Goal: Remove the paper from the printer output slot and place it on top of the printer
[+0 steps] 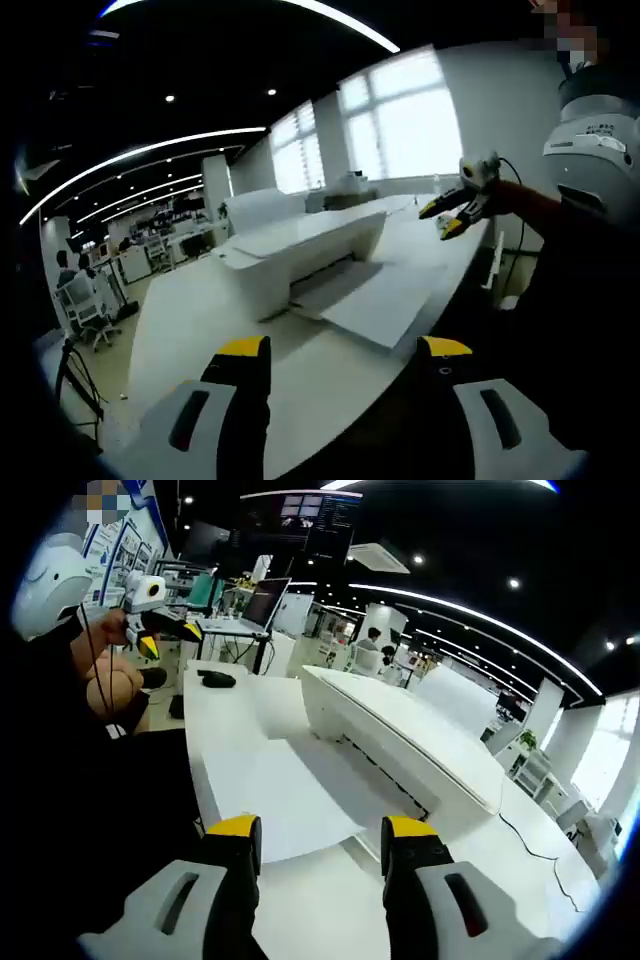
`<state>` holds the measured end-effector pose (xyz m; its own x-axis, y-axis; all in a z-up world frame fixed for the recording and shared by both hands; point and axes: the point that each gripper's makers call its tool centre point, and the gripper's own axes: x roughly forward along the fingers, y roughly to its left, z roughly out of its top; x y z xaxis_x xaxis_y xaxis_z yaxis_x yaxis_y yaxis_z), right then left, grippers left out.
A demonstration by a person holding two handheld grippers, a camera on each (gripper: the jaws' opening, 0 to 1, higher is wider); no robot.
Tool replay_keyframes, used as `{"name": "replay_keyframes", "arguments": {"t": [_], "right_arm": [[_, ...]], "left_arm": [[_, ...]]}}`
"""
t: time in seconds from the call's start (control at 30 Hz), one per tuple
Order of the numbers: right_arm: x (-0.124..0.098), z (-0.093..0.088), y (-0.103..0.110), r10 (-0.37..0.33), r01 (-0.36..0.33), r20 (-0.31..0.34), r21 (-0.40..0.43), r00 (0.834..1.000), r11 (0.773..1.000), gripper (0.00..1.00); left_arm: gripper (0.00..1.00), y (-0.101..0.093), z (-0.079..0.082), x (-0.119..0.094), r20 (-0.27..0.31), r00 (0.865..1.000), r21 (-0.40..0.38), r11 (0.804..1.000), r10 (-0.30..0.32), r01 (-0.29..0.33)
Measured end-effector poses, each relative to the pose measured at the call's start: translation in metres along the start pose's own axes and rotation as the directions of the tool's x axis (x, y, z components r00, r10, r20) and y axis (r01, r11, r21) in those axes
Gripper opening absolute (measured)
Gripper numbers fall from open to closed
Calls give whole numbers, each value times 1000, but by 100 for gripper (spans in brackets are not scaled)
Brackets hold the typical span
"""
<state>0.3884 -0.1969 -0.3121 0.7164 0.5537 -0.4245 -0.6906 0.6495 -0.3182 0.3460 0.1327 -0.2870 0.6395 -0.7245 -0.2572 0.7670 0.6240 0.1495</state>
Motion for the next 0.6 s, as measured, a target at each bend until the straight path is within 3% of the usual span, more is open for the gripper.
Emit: {"name": "replay_keyframes", "arguments": {"t": [0.6], "right_arm": [[0, -1, -1, -4, 4, -5, -2, 1000, 1000, 44]], "left_arm": [[65, -3, 2, -1, 1, 1000, 9, 1000, -4, 4]]}}
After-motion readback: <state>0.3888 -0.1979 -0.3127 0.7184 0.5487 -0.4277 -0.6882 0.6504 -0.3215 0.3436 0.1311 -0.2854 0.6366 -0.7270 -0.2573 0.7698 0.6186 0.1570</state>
